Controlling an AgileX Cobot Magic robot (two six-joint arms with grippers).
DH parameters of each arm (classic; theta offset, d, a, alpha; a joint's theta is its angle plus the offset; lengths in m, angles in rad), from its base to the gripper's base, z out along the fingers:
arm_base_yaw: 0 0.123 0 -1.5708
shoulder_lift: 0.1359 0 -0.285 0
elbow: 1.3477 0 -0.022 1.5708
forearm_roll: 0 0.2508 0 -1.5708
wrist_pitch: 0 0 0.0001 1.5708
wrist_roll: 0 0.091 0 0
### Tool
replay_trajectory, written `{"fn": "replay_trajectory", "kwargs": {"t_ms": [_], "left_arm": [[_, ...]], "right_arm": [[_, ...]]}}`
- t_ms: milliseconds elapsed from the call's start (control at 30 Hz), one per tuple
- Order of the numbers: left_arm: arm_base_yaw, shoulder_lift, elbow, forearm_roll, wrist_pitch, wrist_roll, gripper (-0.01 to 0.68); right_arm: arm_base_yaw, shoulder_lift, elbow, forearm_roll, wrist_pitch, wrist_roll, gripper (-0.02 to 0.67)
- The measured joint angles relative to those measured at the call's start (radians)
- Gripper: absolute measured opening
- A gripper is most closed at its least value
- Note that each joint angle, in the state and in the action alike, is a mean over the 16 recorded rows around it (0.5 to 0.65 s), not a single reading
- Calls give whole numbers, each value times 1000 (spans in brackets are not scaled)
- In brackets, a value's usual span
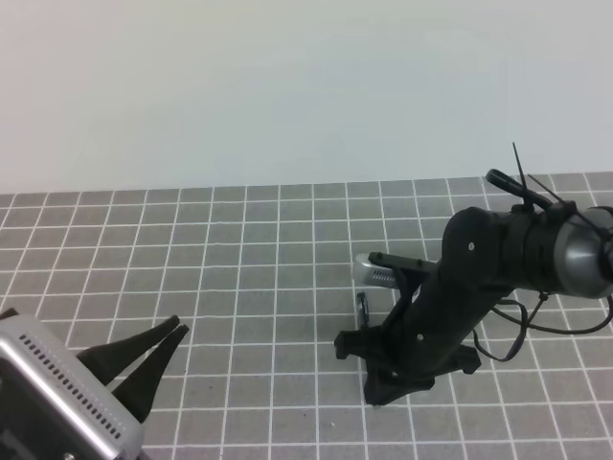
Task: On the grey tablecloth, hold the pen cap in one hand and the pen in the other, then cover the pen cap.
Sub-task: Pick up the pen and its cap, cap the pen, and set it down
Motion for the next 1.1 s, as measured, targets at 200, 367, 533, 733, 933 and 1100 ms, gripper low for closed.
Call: {"fn": "replay_trajectory", "kwargs": {"t_ms": [200, 367, 533, 733, 933, 1100], "left_arm": [[0, 0, 0, -17, -1, 1, 0], [0, 0, 0, -43, -8, 11, 0], [0, 0, 0, -78, -29, 21, -1], [0, 0, 0, -106, -60, 35, 0], [0, 0, 0, -119, -92, 50, 0], [0, 0, 0, -132, -112, 66, 0]], "right_arm": [[-1, 0, 0, 3, -2, -1, 192], [-2, -12, 0, 2, 0, -6, 259], [-2, -64, 0, 1, 14, -40, 277], [-3, -196, 0, -8, 50, -112, 196], [2, -398, 1, -34, 98, -193, 88], [17, -579, 15, -109, 128, -219, 21]]}}
